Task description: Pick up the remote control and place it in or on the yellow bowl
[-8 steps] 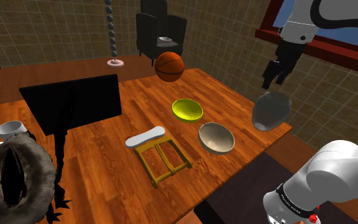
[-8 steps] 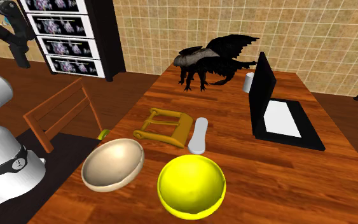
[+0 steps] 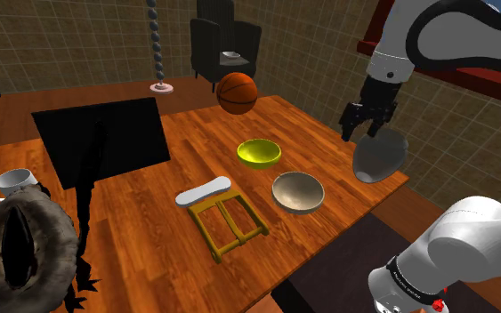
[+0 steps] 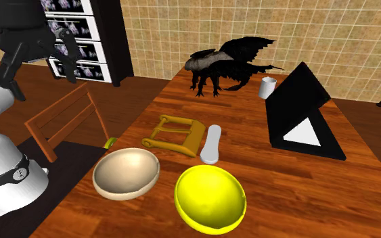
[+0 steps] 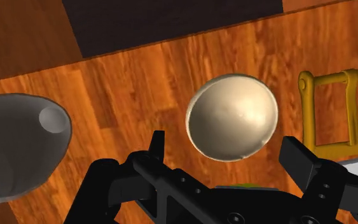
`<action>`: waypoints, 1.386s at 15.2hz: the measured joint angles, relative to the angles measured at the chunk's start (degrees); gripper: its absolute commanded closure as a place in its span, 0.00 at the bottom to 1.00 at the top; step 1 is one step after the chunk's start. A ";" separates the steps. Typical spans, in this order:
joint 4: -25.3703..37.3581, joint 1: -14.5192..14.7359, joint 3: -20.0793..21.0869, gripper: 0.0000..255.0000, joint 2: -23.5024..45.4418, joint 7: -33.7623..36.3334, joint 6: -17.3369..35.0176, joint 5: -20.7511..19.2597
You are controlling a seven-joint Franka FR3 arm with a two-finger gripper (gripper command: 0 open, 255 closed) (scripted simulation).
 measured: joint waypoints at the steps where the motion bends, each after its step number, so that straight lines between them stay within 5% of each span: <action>1: -0.75 -0.03 1.62 0.00 0.22 2.93 1.09 1.17; 13: -2.01 -3.11 19.03 0.00 13.45 35.18 17.71 9.58; 21: 4.52 -7.76 29.65 0.00 30.67 58.65 29.00 5.45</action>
